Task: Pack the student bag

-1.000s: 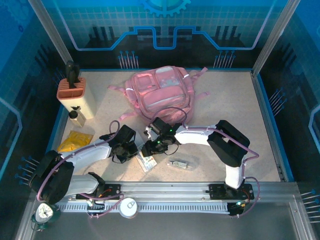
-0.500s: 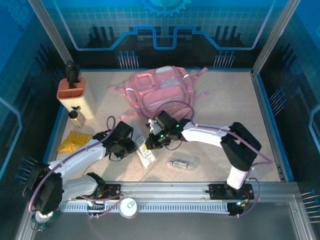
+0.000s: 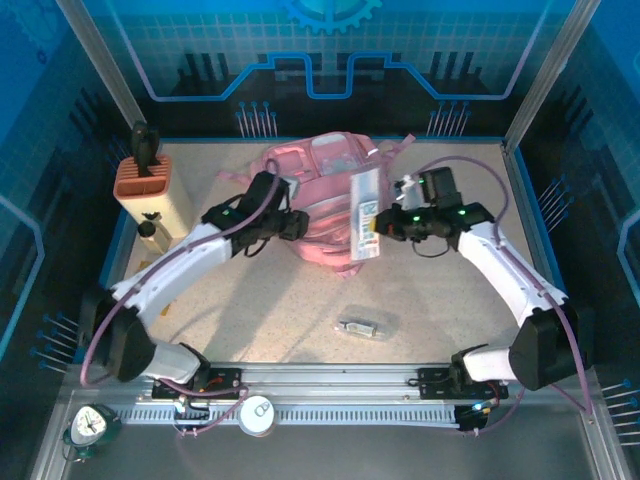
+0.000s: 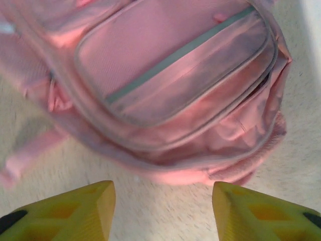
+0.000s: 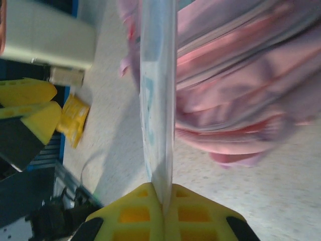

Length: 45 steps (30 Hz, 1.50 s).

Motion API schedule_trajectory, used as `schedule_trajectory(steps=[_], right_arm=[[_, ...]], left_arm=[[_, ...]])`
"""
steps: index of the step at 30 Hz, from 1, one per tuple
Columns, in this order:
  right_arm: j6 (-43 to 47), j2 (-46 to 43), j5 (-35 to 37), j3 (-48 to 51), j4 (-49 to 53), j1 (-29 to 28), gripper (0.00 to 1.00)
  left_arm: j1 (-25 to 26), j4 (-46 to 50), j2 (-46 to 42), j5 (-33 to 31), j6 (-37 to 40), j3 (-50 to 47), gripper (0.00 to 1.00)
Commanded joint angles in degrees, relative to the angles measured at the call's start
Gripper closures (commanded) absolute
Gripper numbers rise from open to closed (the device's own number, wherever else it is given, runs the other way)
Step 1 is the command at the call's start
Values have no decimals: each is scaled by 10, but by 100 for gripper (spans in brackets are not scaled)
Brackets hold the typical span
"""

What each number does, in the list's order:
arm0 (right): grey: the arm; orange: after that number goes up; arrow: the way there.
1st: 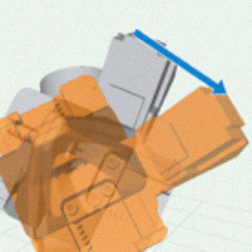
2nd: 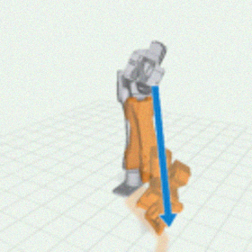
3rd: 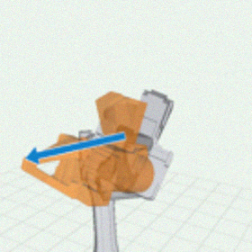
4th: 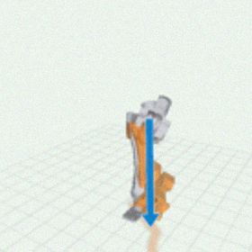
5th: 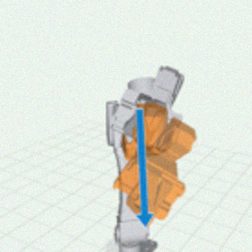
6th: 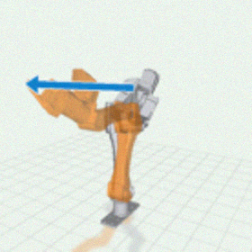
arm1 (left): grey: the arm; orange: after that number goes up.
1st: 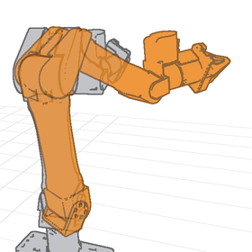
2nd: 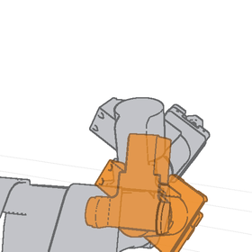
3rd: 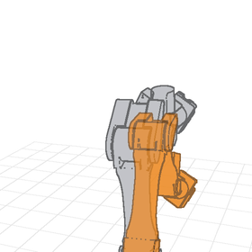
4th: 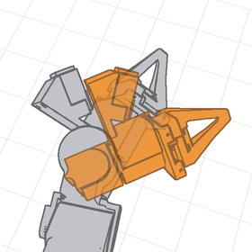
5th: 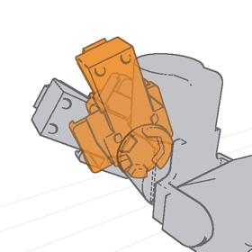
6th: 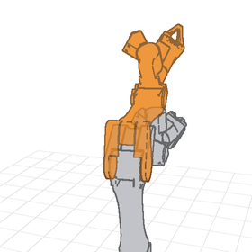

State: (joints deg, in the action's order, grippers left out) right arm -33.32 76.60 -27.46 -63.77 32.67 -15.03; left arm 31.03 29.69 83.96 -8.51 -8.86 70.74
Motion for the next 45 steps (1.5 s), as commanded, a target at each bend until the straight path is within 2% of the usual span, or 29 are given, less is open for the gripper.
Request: schedule_trajectory(steps=[1, 5, 10, 12, 15, 17, 20, 23, 25, 29, 34, 37, 40, 43, 45], right_arm=[[33, -27, -19, -1, 55, 52, 97], [27, -30, -40, 19, 44, 113, 97], [20, -30, -49, 35, 26, 138, 96], [22, -24, -55, 36, 24, 141, 96], [24, -21, -55, 43, 22, 141, 97], [24, -24, -51, 48, 17, 141, 97], [26, -22, -51, 46, 23, 144, 97], [23, -25, -67, 47, 31, 151, 97], [17, -27, -75, 51, 36, 153, 97], [-7, -13, -115, 68, 14, 141, 96], [-64, 46, -146, 59, -65, 70, 95], [-89, 100, -133, 25, -112, 24, 95], [-94, 168, -110, -28, -130, -9, 94], [-110, 235, -103, -70, -169, -26, 96], [-100, 271, -81, -115, -182, -35, 91]], left_arm=[[5, -30, 72, 27, 145, 57, 41], [23, -33, 163, 40, 209, 122, 37], [34, -32, 270, -12, 250, 193, 35], [33, -46, 300, -56, 258, 211, 37], [34, -75, 327, -111, 266, 227, 50], [34, -78, 331, -102, 270, 236, 61], [34, -78, 322, -101, 266, 244, 85], [34, -56, 293, -109, 242, 264, 99], [30, -28, 270, -113, 214, 291, 100], [19, 34, 240, -76, 156, 361, 100], [15, 106, 243, -78, 99, 450, 100], [19, 175, 263, -68, 45, 522, 100], [17, 187, 275, -78, 21, 536, 100], [19, 203, 284, -56, 7, 555, 100], [19, 193, 279, -49, 3, 544, 100]])
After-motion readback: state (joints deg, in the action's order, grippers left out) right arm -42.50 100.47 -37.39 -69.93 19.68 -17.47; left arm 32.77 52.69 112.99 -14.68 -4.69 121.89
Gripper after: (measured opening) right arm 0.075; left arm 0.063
